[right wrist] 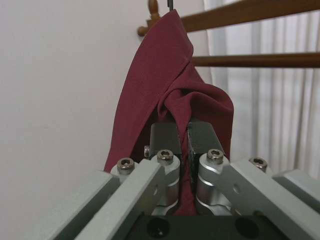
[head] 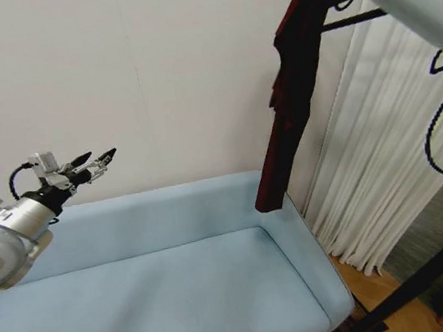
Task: Pick up the clothes from the sofa and hang them on the clothes hanger.
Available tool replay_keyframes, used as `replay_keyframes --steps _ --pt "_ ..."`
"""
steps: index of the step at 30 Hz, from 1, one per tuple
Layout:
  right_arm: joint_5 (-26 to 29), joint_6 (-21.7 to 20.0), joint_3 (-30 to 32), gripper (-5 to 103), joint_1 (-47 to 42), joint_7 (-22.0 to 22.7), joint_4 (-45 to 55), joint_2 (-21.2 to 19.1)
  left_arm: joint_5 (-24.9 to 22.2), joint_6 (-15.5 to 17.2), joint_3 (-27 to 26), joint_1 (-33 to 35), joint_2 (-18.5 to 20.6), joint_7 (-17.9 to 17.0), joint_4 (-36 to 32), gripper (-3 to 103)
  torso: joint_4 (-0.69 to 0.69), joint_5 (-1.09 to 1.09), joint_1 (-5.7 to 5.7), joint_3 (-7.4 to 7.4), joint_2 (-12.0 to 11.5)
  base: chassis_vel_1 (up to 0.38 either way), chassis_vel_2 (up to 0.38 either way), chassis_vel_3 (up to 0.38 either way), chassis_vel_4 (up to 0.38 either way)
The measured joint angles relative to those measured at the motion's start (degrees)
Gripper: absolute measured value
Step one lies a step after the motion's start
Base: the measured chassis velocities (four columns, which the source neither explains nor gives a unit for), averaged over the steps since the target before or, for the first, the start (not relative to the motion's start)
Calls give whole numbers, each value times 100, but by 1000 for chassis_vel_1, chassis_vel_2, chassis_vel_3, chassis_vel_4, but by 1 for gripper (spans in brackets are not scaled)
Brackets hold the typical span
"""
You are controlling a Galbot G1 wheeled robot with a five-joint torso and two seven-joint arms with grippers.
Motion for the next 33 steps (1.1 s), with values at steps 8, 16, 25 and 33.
replay_keyframes --steps 8,16,25,33 --pt "-351 139 -65 2 -291 164 -154 -174 10 38 4 11 -65 32 -21 100 1 -2 0 0 0 0 0 0 0" --pt "-1009 53 246 2 -663 -185 -730 -252 117 44 72 11 -97 47 49 100 0 -1 0 0 0 0 0 0 0" --pt "-1644 -5 670 2 -1055 -572 -1289 -192 215 46 100 32 -144 47 117 100 0 -1 0 0 0 0 0 0 0" --pt "-1989 -35 848 2 -1158 -1058 -1713 -190 261 46 116 26 -137 67 171 100 1 -3 -1 -1 0 0 0 0 0"
